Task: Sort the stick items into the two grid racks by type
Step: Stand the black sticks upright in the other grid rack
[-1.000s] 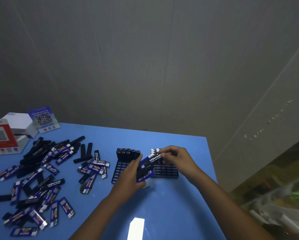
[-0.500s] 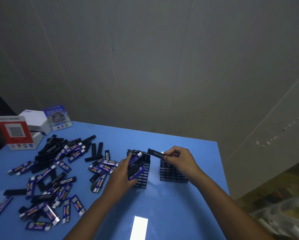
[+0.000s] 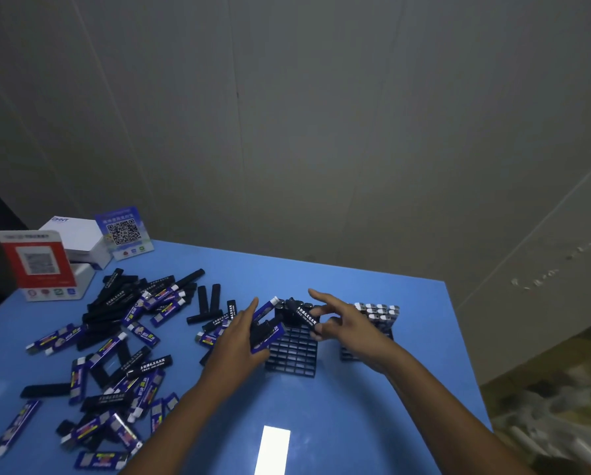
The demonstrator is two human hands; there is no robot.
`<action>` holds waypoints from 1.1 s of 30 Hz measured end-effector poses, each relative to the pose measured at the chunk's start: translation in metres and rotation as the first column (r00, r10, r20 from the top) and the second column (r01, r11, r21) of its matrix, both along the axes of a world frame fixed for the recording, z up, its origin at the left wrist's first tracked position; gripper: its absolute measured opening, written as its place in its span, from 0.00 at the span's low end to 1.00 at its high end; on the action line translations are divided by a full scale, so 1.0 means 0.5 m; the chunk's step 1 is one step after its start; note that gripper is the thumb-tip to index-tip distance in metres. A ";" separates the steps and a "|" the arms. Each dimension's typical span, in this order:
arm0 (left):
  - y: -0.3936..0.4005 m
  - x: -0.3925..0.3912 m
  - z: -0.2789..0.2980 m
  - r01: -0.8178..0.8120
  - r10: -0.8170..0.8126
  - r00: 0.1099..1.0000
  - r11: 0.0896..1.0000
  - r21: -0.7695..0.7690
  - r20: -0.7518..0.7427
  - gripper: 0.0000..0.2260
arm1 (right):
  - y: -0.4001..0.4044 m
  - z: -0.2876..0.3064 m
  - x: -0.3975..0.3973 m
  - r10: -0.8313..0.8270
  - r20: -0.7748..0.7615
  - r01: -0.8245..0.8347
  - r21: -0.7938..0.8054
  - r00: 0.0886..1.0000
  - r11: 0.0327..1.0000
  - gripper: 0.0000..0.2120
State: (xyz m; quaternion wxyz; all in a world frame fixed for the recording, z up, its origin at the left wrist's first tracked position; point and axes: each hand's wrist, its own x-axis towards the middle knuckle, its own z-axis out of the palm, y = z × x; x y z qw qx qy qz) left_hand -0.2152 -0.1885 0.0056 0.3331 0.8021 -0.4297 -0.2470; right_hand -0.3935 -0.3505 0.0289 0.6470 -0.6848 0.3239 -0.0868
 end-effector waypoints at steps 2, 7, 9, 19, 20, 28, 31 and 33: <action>0.006 0.015 -0.002 0.000 0.000 1.000 1.000 0.007 -0.015 0.41 | 0.010 -0.002 0.013 -0.001 0.000 0.001 -0.004 1.000 1.000 0.29; 0.020 0.044 -0.008 0.010 -0.009 1.000 1.000 0.026 -0.025 0.42 | 0.034 0.005 0.034 -0.020 -0.010 0.020 -0.020 1.000 1.000 0.33; 0.021 0.050 -0.006 0.014 -0.013 1.000 0.999 0.035 -0.027 0.42 | 0.044 0.016 0.037 -0.031 -0.018 0.030 -0.068 0.999 0.997 0.37; 0.027 0.064 -0.007 0.024 -0.023 0.998 1.000 0.016 -0.054 0.42 | 0.041 0.004 0.058 -0.179 -0.065 0.124 -0.492 0.982 0.862 0.14; 0.028 0.065 -0.008 0.021 -0.020 0.998 1.000 0.014 -0.060 0.42 | 0.040 0.001 0.059 -0.199 -0.079 0.129 -0.527 0.977 0.840 0.12; 0.029 0.063 -0.015 0.000 0.001 0.999 1.000 0.024 -0.049 0.42 | 0.032 -0.019 0.056 -0.202 -0.134 0.080 -0.613 0.970 0.786 0.10; 0.026 0.061 -0.014 0.003 -0.001 0.999 1.000 0.026 -0.047 0.42 | 0.023 -0.028 0.059 -0.184 -0.191 0.016 -0.650 0.964 0.760 0.10; 0.024 0.060 -0.015 0.002 0.000 0.999 1.000 0.028 -0.050 0.42 | 0.016 -0.035 0.062 -0.176 -0.210 -0.010 -0.670 0.962 0.742 0.09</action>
